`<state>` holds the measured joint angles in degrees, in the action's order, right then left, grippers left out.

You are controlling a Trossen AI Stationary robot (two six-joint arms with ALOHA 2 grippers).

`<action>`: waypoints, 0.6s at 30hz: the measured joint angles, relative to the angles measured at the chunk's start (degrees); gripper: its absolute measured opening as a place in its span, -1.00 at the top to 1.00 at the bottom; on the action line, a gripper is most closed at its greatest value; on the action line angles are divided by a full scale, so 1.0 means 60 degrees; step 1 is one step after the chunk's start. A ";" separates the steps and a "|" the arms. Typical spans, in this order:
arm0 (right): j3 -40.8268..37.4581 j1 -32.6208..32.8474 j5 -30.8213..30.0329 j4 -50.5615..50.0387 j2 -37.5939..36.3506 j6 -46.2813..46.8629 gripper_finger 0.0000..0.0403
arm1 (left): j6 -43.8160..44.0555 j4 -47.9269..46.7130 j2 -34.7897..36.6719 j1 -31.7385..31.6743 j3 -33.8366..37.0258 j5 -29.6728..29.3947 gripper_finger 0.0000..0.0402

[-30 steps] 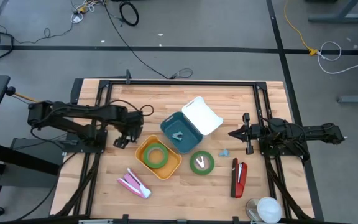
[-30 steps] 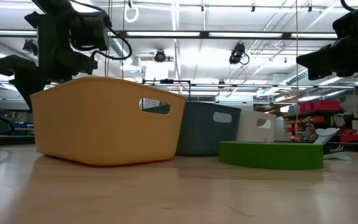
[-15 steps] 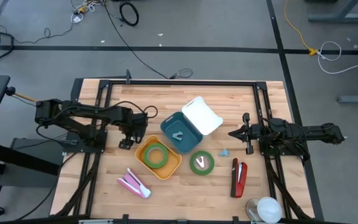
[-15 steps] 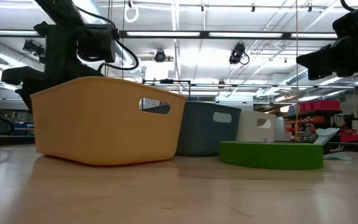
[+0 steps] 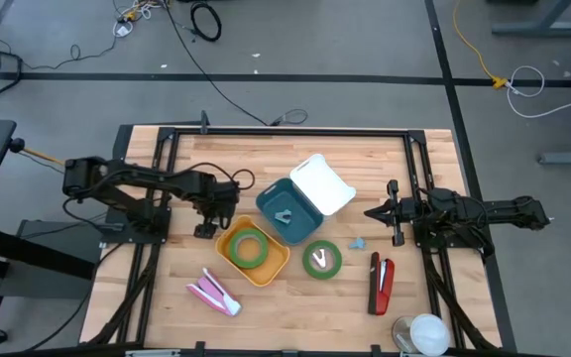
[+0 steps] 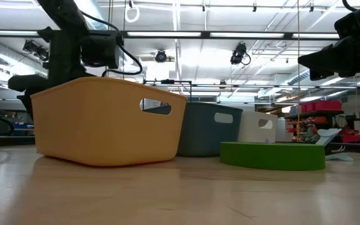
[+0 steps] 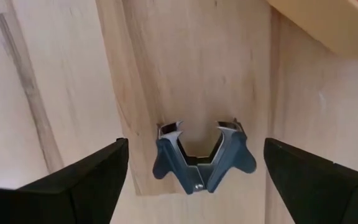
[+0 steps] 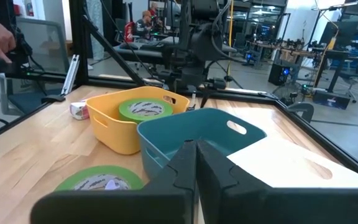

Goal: Pick and place Stapler, Stapler remover, tape
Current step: Put the dark blue staple remover into the blue bin

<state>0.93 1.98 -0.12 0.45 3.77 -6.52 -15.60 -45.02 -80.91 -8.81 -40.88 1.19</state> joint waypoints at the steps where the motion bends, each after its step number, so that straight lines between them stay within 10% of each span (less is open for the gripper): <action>1: 0.0000 -0.0003 0.0000 -0.0004 0.0003 0.0000 0.94 | -0.0002 0.0001 -0.0064 -0.0002 0.0000 -0.0001 -0.87; 18: 0.0001 -0.0003 0.0000 -0.0003 0.0001 0.0003 0.94 | 0.0005 0.0111 -0.0203 -0.0002 0.0002 -0.0011 -0.61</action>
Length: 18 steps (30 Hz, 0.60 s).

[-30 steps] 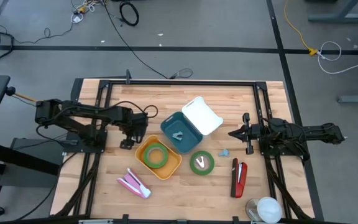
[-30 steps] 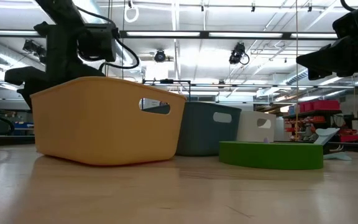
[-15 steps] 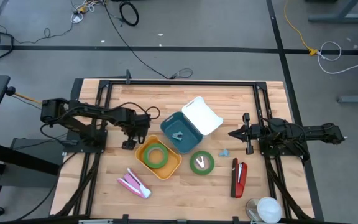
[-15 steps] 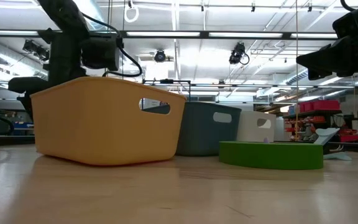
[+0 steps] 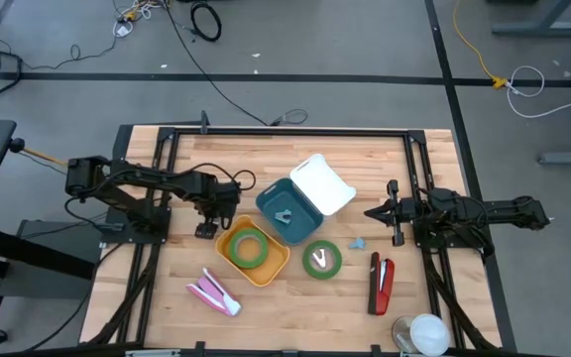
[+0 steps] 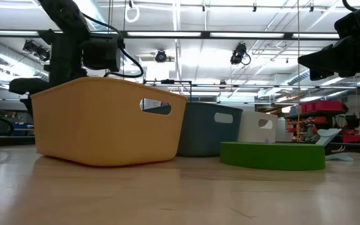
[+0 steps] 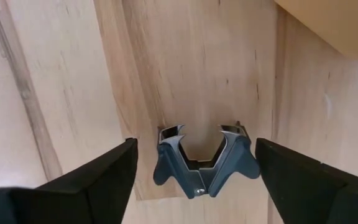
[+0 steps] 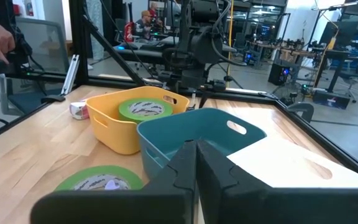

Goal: Pick and place Stapler, Stapler remover, tape
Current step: Put the dark blue staple remover into the blue bin

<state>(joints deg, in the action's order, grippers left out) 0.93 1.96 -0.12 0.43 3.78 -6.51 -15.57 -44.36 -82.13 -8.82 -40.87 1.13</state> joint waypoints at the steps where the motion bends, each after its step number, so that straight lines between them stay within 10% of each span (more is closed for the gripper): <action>1: -0.0001 -0.0001 0.0000 0.0002 0.0002 -0.0002 0.94 | 0.0002 0.0000 0.0000 0.0000 -0.0002 0.0000 -0.58; 18: -0.0001 0.0003 0.0000 -0.0001 0.0002 -0.0002 0.94 | 0.0000 0.0111 0.0000 0.0000 -0.0002 0.0004 -0.10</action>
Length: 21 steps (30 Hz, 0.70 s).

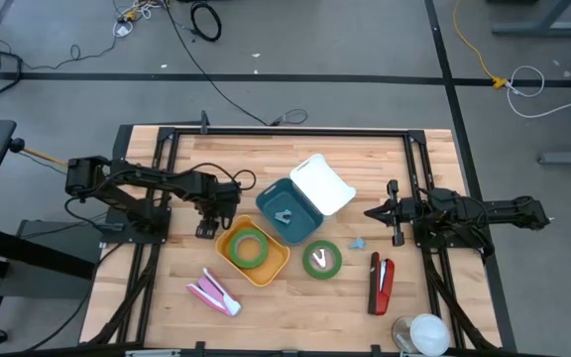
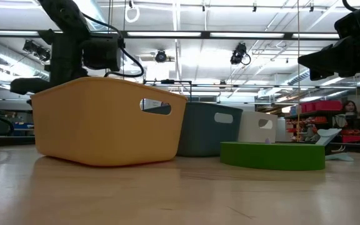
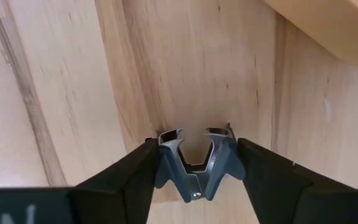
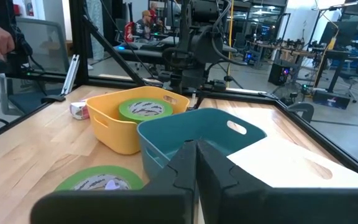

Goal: Pick and place Stapler, Stapler remover, tape
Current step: Put the dark blue staple remover into the blue bin

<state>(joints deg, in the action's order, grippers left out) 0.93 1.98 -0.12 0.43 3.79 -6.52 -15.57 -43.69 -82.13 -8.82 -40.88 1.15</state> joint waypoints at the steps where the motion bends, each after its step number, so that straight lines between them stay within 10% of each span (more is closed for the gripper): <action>1: 0.0001 0.0000 0.0000 0.0000 0.0000 -0.0001 0.94 | 0.0000 0.0024 0.0000 0.0000 0.0002 0.0000 -0.08; 21: 0.0000 -0.0002 0.0000 0.0004 0.0000 0.0000 0.94 | -0.0007 0.0085 0.0004 0.0000 0.0002 -0.0064 0.24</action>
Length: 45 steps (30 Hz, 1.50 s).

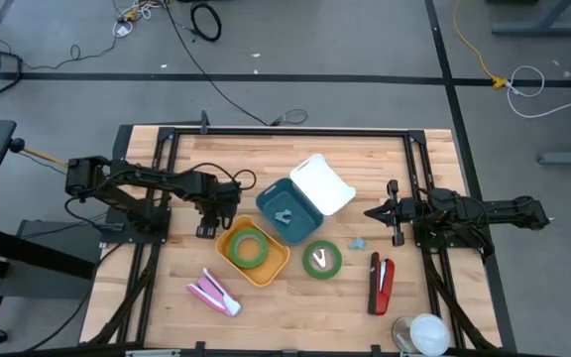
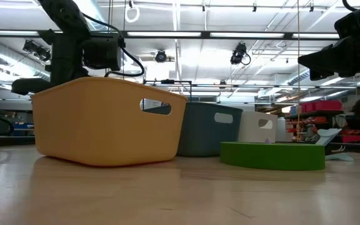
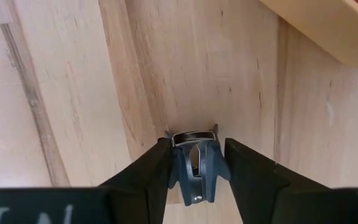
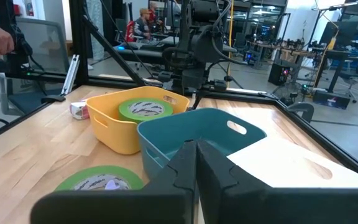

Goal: Pick and place Stapler, Stapler remover, tape
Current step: Put the dark blue staple remover into the blue bin

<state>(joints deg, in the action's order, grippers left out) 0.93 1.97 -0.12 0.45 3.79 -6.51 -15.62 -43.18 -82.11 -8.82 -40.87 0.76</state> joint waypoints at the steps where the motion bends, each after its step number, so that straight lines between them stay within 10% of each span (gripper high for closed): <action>1: 0.0001 0.0000 0.0000 -0.0001 0.0000 0.0002 0.94 | 0.0002 0.0000 0.0000 0.0000 -0.0002 -0.0010 0.25; 45: 0.0000 0.0000 0.0000 -0.0002 0.0000 0.0000 0.94 | -0.0113 -0.1424 0.0084 -0.1191 -0.3767 -0.0016 0.29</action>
<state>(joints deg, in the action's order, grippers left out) 0.93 1.97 -0.12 0.44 3.79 -6.51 -16.29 -51.72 -81.60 -15.97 -63.47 0.67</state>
